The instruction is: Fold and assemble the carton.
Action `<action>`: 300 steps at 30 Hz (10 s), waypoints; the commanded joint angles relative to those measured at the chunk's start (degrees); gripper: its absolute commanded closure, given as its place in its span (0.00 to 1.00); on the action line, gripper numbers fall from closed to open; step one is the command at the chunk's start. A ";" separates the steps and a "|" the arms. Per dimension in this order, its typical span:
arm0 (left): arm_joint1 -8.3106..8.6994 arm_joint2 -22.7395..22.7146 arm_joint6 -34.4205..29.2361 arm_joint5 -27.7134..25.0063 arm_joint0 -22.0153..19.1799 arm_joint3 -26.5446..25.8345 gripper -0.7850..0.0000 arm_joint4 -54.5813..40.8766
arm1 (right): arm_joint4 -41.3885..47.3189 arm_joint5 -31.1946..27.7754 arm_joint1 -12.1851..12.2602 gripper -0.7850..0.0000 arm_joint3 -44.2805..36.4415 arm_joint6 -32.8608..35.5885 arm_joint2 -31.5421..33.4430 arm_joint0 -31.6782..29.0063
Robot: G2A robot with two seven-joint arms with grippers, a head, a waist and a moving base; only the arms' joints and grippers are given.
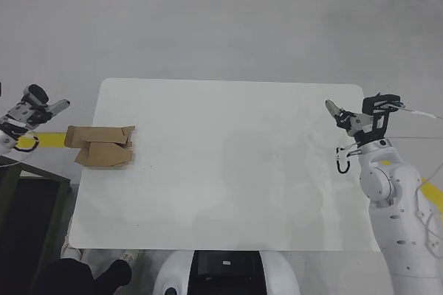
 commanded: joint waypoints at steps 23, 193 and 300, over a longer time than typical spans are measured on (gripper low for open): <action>-0.06 -0.31 -3.73 1.55 0.65 0.69 0.00 -4.80 | 0.00 0.00 0.00 0.00 0.00 0.00 0.00 0.00; -22.18 4.15 -80.67 36.83 -11.20 -9.27 1.00 -59.30 | 7.80 -9.64 0.35 0.00 -1.04 8.14 0.31 -0.56; -24.48 12.06 -83.65 35.42 -11.89 -12.99 0.00 -65.29 | 100.36 -20.18 -0.55 1.00 23.49 69.12 -33.22 25.30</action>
